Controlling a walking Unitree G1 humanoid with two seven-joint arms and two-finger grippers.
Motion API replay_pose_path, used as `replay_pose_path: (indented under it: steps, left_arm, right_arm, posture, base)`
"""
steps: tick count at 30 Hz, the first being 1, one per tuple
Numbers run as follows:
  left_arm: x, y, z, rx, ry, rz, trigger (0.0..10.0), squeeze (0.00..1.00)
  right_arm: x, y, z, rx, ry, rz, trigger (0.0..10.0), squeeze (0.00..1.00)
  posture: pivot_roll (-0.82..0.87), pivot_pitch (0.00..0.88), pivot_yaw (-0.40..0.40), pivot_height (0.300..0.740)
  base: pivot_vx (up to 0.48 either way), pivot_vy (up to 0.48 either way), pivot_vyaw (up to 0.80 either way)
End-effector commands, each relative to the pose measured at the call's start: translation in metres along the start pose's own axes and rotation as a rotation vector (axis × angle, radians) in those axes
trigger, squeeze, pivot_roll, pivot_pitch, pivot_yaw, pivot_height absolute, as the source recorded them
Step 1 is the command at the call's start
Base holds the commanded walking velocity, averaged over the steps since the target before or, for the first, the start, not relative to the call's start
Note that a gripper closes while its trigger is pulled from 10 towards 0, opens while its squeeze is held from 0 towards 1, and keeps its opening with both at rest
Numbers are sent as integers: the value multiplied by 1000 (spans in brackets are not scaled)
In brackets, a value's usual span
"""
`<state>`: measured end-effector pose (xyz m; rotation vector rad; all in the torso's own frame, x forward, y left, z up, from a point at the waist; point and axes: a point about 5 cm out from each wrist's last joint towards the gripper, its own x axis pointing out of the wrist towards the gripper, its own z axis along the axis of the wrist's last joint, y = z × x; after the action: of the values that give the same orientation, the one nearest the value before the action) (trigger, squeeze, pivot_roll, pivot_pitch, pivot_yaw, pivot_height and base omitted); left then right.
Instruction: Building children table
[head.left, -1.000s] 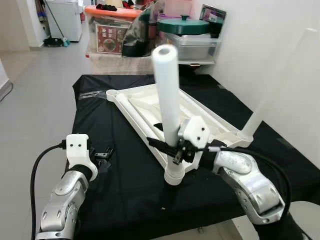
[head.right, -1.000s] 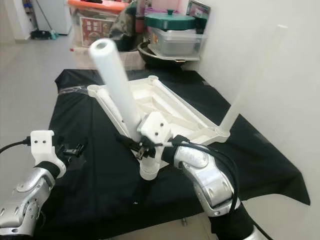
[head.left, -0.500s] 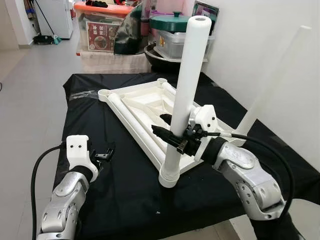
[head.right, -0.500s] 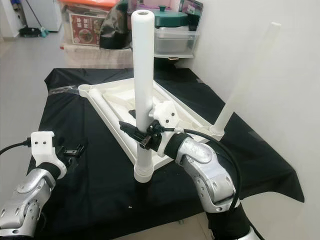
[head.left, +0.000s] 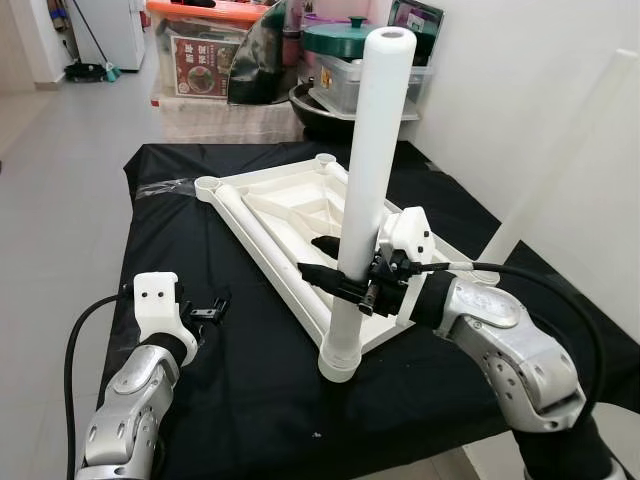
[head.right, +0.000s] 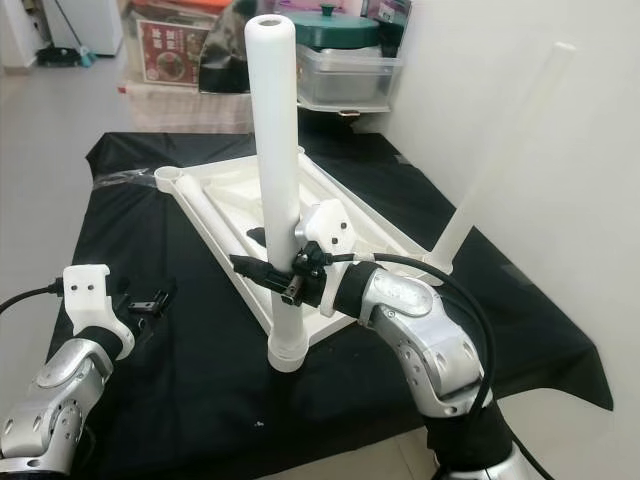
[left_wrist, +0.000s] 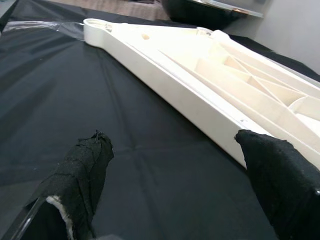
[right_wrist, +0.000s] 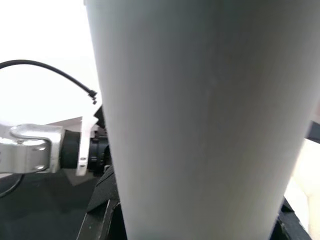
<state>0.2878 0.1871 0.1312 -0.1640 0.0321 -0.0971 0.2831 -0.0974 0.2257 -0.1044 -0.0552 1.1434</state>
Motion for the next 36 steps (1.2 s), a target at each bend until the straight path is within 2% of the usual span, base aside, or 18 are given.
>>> replay_pose_path:
  steps: [1,5,6,10,15,19,22,23,24,25,26,27,29,30,31,32,35,36]
  left_arm:
    - [0,0,-2,0,11,5,10000,0]
    - [-1,1,-3,-5,15,9,10000,0]
    - [-2,2,-5,-8,18,14,10000,0]
    - [-3,2,-5,-10,20,19,10000,0]
    - [-4,2,-6,-11,25,16,10000,0]
    - [-3,1,-7,-15,27,12,10000,0]
    - [-1,1,-7,-18,29,8,10000,0]
    - [0,1,-7,-16,31,3,10000,0]
    - [0,1,-7,-16,31,3,10000,0]
    - [1,1,-7,-14,31,0,10000,0]
    - [1,1,-7,-14,31,0,10000,0]
    - [2,0,-6,-13,31,-2,10000,0]
    - [3,0,-5,-13,25,1,10000,0]
    - [3,0,-5,-13,25,1,10000,0]
    - [3,1,-4,-15,21,5,10000,0]
    - [2,1,-4,-15,21,6,10000,0]
    - [1,1,-4,-16,21,8,10000,0]
    - [0,2,-5,-16,25,12,10000,0]
  right_arm:
    - [9,12,-52,217,174,77,10000,0]
    - [12,6,-53,268,176,49,10000,0]
    - [13,0,-56,284,167,-13,10000,0]
    - [13,-4,-58,291,148,-89,10000,0]
    - [13,2,-58,313,116,-143,10000,0]
    - [10,10,-61,321,87,-124,10000,0]
    - [3,27,-50,304,9,92,10000,0]
    - [-4,33,-52,273,41,211,10000,0]
    - [-4,33,-52,273,41,211,10000,0]
    - [-10,36,-58,249,101,302,10000,0]
    - [-10,36,-58,249,101,302,10000,0]
    - [-15,36,-63,223,152,359,10000,0]
    - [-13,22,-64,209,197,378,10000,0]
    - [-13,22,-64,209,197,378,10000,0]
    - [-10,9,-60,200,204,372,10000,0]
    - [-9,5,-59,195,206,375,10000,0]
    - [-8,3,-57,190,206,377,10000,0]
    - [-6,-3,-55,176,208,385,10000,0]
  posture:
    - [69,0,-116,740]
    - [71,0,-119,740]
    - [72,0,-120,740]
    - [71,0,-119,740]
    - [61,0,-110,740]
    - [61,0,-110,740]
    - [51,0,-97,740]
    - [46,0,-93,740]
    - [46,0,-93,740]
    - [50,0,-96,740]
    - [50,0,-96,740]
    - [50,0,-96,740]
    - [65,0,-107,740]
    - [65,0,-107,740]
    - [77,0,-115,740]
    - [77,0,-115,740]
    - [77,0,-115,740]
    - [92,0,-129,740]
  base:
    - [0,0,0]
    - [0,0,0]
    - [0,0,0]
    - [0,0,0]
    - [0,0,0]
    - [0,0,0]
    - [0,0,0]
    - [0,0,0]
    - [0,0,0]
    - [0,0,0]
    - [0,0,0]
    - [0,0,0]
    - [0,0,0]
    - [0,0,0]
    - [0,0,0]
    - [0,0,0]
    - [0,0,0]
    - [0,0,0]
